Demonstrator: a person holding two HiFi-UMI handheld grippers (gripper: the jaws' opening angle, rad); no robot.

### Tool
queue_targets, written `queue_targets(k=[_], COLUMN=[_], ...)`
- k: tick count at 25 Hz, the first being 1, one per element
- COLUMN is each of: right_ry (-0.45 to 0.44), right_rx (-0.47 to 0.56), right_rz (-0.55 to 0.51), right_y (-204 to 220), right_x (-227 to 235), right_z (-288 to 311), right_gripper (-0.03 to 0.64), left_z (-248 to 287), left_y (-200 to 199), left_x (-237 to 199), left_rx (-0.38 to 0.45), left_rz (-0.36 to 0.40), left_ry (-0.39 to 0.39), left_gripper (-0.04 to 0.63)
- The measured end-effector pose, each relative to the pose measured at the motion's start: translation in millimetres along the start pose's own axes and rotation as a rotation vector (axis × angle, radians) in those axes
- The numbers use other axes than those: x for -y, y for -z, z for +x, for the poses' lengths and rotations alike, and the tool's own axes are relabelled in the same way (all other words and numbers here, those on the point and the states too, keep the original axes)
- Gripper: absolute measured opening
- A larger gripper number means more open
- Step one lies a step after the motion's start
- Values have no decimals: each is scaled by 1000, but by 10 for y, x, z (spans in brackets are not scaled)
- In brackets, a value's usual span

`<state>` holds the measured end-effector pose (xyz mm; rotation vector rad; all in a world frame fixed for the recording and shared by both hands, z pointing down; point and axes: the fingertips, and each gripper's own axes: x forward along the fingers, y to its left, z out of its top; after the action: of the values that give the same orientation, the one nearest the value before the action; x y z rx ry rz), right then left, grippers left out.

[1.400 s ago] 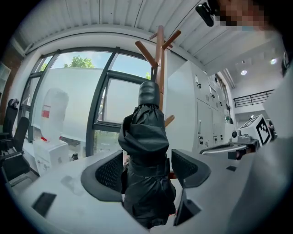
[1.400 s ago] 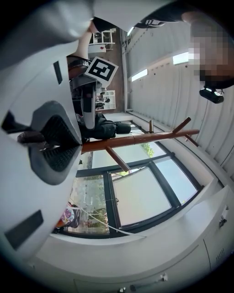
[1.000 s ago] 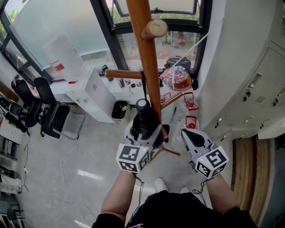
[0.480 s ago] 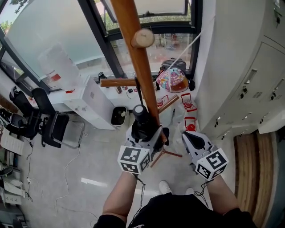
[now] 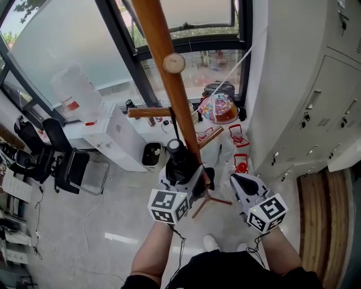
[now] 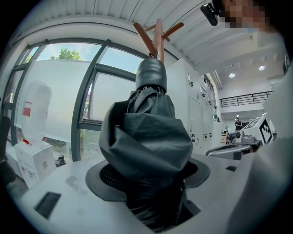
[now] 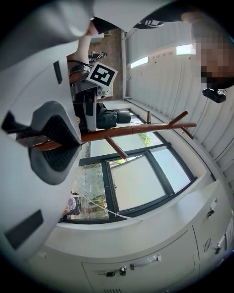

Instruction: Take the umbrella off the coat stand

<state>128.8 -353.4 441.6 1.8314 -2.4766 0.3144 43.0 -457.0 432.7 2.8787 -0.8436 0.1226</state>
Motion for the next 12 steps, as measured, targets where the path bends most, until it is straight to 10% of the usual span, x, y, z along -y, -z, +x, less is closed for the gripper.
queue_targets(k=[12], right_ry=[-21], right_rx=[17], right_rz=[-22], right_y=[-113], right_x=[-75], right_z=[-27], right_gripper=[54], left_z=[-150], left_y=[-253], left_x=[13], left_rx=[42], left_rz=[-15], left_ry=[-25], left_gripper=[292])
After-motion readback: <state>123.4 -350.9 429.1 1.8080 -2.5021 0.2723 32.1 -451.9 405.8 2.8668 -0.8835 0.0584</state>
